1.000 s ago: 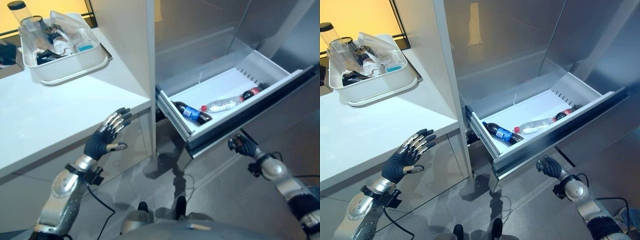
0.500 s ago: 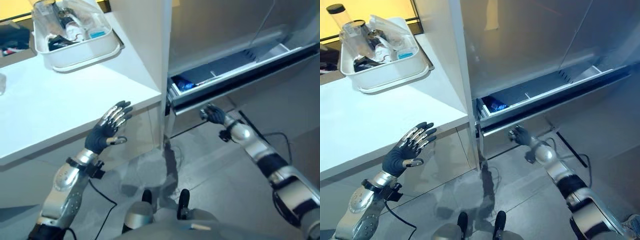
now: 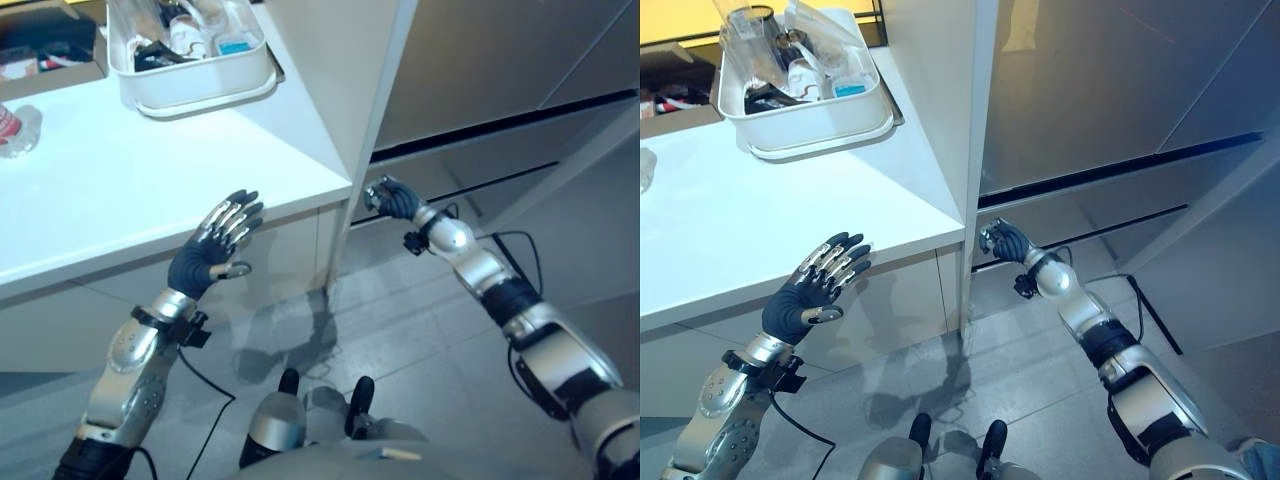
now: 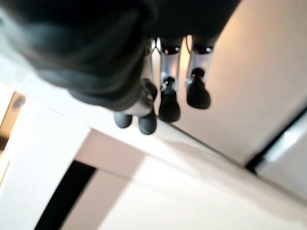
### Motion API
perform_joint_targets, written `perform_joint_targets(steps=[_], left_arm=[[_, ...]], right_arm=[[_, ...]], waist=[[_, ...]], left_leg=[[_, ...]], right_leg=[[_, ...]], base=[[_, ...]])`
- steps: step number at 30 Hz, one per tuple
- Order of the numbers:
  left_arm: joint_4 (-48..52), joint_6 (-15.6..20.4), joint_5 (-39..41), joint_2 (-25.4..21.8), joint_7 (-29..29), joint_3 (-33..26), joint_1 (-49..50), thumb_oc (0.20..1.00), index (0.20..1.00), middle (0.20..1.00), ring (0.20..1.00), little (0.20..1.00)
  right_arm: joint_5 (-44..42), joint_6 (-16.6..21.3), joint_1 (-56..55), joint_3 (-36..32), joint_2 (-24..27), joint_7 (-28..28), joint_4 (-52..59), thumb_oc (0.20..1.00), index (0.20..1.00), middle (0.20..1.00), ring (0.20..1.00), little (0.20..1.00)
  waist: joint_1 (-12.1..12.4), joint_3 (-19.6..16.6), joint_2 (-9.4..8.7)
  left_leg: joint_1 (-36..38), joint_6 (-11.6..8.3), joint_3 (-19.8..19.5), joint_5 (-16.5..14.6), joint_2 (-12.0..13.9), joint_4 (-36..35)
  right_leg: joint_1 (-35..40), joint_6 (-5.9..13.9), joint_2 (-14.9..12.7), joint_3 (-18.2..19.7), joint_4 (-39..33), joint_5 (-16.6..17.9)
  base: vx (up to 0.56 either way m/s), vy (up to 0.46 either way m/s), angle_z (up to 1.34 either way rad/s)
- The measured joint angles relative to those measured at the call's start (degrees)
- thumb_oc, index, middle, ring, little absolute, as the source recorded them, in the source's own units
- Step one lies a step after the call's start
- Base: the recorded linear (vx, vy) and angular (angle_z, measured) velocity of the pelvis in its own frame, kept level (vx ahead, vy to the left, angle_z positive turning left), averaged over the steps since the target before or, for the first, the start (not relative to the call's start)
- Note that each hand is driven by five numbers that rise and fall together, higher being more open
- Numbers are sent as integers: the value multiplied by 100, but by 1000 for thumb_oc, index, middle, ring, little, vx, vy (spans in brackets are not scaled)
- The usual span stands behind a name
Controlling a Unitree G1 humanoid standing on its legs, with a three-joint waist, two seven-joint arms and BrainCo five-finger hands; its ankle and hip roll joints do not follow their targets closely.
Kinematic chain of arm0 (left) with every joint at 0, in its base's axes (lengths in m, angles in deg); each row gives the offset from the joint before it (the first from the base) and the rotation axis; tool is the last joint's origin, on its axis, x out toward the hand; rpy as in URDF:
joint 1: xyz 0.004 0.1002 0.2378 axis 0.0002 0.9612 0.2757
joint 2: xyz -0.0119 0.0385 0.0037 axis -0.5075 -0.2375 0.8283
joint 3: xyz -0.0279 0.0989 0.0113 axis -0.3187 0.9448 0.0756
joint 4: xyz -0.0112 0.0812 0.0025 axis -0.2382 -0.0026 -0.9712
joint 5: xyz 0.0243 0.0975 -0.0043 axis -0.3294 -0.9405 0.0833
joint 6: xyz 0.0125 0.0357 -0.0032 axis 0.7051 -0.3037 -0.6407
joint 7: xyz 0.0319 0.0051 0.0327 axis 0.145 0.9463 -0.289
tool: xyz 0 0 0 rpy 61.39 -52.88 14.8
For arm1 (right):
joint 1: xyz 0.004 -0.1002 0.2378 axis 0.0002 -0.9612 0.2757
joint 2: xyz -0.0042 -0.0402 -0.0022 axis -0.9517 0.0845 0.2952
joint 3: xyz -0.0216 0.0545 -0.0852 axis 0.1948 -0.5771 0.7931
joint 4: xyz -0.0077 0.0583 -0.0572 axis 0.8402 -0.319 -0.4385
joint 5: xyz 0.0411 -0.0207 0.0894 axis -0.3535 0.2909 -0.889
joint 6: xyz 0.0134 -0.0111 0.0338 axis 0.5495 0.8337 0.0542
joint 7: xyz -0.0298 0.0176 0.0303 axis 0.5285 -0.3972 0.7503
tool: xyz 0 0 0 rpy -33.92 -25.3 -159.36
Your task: Take the drinks into the refrigerator
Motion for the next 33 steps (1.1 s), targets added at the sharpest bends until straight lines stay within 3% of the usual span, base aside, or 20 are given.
perform_joint_targets(steps=[2, 3, 4, 12, 18, 19, 25, 33], left_arm=[[0, 8, -50, 2, -21, -9, -3, 1000, 1000, 1000, 1000, 1000], [-1, 9, -50, 1, -34, -26, 11, 1000, 1000, 1000, 1000, 1000], [-6, 22, -83, 10, -57, -24, 0, 1000, 1000, 1000, 1000, 1000], [-13, 160, -535, 114, -224, -79, 97, 1000, 1000, 1000, 1000, 1000], [-55, 302, -1062, 139, -327, -178, 329, 1000, 1000, 1000, 1000, 1000], [-112, 342, -1198, 182, -335, -165, 326, 1000, 1000, 1000, 1000, 1000], [-698, 513, -1404, 258, -348, -147, 412, 1000, 1000, 1000, 1000, 1000], [-711, 542, -1339, 0, 88, 260, 464, 1000, 1000, 1000, 1000, 1000]], right_arm=[[-9, 5, -605, -173, -2, 45, 269, 216, 216, 216, 216, 216], [-20, 1, -700, -152, -3, 62, 266, 420, 420, 420, 420, 420], [-62, 12, -1029, -301, -14, 85, 470, 1000, 1000, 1000, 1000, 1000], [-594, 287, -2547, -1205, -242, 71, 781, 1000, 1000, 1000, 1000, 1000], [-675, 375, -3662, -1419, -250, 124, 901, 1000, 1000, 1000, 1000, 1000], [-680, 389, -3942, -1521, -263, 183, 962, 1000, 1000, 1000, 1000, 1000], [-721, 461, -4447, -1576, -53, 285, 833, 1000, 1000, 1000, 1000, 1000], [-748, 507, -4607, -1611, -49, 342, 752, 1000, 1000, 1000, 1000, 1000]], waist=[[6, 15, -27], [-3, 20, -39], [-136, 35, -76], [-597, 18, -107], [-903, -98, -58], [-1061, -160, -30], [-1249, -471, 158], [-1251, -732, 169]], left_leg=[[-2, 1, 1, 1, -9, 0], [-1, 3, 1, 0, -12, -1], [-3, 17, -5, 9, -14, 0], [165, 18, 43, -5, -15, -4], [280, 15, 172, -46, 5, -6], [302, 12, 204, -49, 6, -6], [351, 0, 342, -70, 29, -10], [343, 0, 436, -112, 53, -33]], right_leg=[[2, 2, -14, 0, 0, -1], [2, 2, -16, 1, 0, -1], [13, 3, -21, -7, 2, 0], [121, 16, -9, 77, 14, -7], [185, 24, 18, 199, 10, -11], [184, 15, 29, 231, 10, -3], [171, 10, 61, 369, 4, 2], [86, 13, 84, 447, 27, 4]], base=[[0, 0, 0], [1, 6, 3], [-1, 9, 4], [8, 26, -5], [8, 27, -13], [-6, 22, -5], [-13, 10, -12], [-5, 6, -6]])
